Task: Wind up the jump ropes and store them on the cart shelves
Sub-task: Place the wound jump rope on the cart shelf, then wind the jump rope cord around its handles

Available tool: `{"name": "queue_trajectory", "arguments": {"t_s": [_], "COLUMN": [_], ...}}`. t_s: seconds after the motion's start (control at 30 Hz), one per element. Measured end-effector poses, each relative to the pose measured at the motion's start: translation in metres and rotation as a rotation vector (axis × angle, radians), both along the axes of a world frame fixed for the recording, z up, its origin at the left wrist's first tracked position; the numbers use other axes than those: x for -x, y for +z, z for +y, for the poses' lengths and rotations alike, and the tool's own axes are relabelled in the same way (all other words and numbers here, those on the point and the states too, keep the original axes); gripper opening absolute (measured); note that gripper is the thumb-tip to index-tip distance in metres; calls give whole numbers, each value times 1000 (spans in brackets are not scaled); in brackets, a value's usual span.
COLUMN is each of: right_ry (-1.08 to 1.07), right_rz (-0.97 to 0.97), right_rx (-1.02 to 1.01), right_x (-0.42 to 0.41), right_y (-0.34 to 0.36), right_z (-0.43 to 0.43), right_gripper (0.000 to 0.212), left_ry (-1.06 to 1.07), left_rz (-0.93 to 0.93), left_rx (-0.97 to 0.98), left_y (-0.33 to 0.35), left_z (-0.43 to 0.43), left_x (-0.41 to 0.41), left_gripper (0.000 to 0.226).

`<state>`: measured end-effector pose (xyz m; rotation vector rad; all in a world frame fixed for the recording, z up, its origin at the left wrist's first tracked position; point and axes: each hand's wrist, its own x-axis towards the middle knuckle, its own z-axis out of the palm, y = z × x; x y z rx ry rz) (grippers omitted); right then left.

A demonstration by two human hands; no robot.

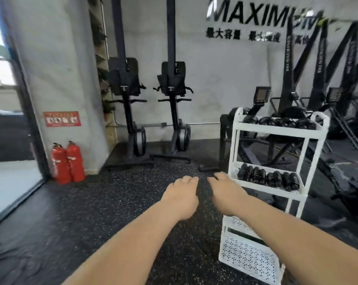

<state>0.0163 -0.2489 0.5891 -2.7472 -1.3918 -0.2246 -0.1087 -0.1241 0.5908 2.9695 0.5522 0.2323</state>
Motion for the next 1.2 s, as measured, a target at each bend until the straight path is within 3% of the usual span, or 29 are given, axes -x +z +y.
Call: {"name": "queue_trajectory", "arguments": {"t_s": [0.2, 0.37, 0.5, 0.6, 0.83, 0.9, 1.2], "right_ry": [129, 69, 52, 100, 281, 371, 668], "right_rz": [-278, -475, -519, -565, -722, -705, -531], "right_rx": [43, 138, 182, 155, 105, 130, 258], "right_x": [107, 190, 245, 267, 299, 316, 425], "right_y": [124, 218, 277, 298, 216, 172, -26], "right_z": [-6, -26, -6, 48, 244, 294, 443], "right_gripper": [64, 58, 58, 46, 49, 43, 51], "left_ry": [-5, -62, -118, -77, 295, 387, 776], "left_rz": [-168, -363, -491, -596, -644, -605, -360], "left_rx": [-84, -86, -113, -145, -142, -86, 120], "left_y": [81, 148, 194, 204, 100, 53, -127], "left_z": [14, 11, 22, 55, 197, 229, 332], "left_x": [80, 131, 179, 218, 292, 310, 398], "left_gripper": [75, 50, 55, 53, 51, 52, 66]}}
